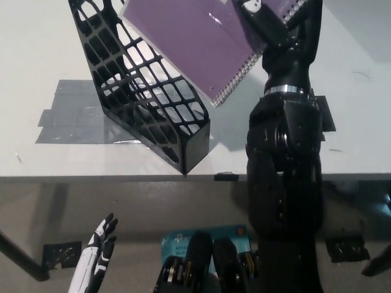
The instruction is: A person hands a notebook to the robot and the robot grabs it with its right hand and places it in the magazine stand kept in the centre of the desk infront of it.
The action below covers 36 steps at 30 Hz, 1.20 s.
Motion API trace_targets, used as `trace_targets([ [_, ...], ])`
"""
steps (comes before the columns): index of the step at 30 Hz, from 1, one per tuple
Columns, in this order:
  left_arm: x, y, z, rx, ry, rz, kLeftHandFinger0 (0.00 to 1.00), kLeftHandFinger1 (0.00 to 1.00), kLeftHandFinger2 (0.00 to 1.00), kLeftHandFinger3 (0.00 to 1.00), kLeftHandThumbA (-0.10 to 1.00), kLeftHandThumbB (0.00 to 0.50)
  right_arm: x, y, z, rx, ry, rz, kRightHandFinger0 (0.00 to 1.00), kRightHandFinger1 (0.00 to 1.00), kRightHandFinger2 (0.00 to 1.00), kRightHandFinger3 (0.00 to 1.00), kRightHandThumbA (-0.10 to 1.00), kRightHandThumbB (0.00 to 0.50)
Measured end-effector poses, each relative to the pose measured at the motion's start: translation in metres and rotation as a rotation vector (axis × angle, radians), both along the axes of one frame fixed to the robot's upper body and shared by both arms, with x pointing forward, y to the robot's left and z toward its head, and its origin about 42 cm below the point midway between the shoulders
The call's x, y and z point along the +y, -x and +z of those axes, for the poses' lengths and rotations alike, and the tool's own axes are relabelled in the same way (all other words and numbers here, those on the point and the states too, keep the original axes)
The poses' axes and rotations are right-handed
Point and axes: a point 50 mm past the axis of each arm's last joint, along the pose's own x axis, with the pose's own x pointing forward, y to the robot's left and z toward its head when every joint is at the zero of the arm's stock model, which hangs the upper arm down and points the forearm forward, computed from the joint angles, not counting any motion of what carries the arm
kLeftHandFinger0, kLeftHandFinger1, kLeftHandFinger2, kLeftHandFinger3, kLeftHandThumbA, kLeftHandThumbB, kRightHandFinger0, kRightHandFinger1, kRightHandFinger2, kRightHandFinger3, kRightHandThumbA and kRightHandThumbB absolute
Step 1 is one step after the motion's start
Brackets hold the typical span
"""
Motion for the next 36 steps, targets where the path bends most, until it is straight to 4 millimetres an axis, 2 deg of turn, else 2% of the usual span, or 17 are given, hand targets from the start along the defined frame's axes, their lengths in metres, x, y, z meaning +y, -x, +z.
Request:
trace_targets([
  [8,0.000,-0.008,0.005,-0.020,-0.004,-0.006,0.95,1.00,1.00,1.00,1.00,0.500,0.009,-0.007,0.008,-0.008,0.004,0.000,0.00,0.00,0.00,0.00,0.85,0.003],
  [12,0.000,-0.010,0.007,-0.024,-0.005,-0.009,0.96,1.00,1.00,1.00,1.00,0.494,0.015,-0.010,0.009,-0.006,0.020,-0.007,0.00,0.00,0.00,0.00,0.86,0.000],
  [14,0.000,-0.010,0.007,-0.024,-0.006,-0.010,0.95,1.00,1.00,1.00,1.00,0.492,0.018,-0.013,0.008,0.001,0.029,-0.010,0.00,0.00,0.00,0.00,0.86,0.024],
  [16,0.001,-0.010,0.007,-0.025,-0.007,-0.010,0.95,1.00,1.00,1.00,1.00,0.490,0.021,-0.015,0.008,0.008,0.038,-0.016,0.00,0.00,0.00,0.00,0.83,0.026],
  [19,0.001,-0.012,0.008,-0.028,-0.009,-0.011,0.95,1.00,1.00,1.00,1.00,0.489,0.024,-0.019,0.008,0.019,0.046,-0.025,0.00,0.00,0.00,0.00,0.83,0.023],
  [20,0.001,-0.012,0.008,-0.029,-0.009,-0.011,0.95,1.00,1.00,1.00,1.00,0.493,0.025,-0.019,0.008,0.021,0.047,-0.027,0.00,0.00,0.00,0.00,0.87,0.004],
  [22,0.001,-0.013,0.009,-0.033,-0.010,-0.013,0.95,1.00,1.00,1.00,1.00,0.497,0.026,-0.020,0.008,0.025,0.046,-0.035,0.00,0.00,0.00,0.00,0.88,0.010],
  [36,0.000,-0.019,0.013,-0.047,-0.012,-0.017,0.95,1.00,1.00,1.00,1.00,0.500,0.039,-0.029,-0.006,0.058,0.065,-0.025,0.00,0.00,0.01,0.00,0.82,0.002],
])
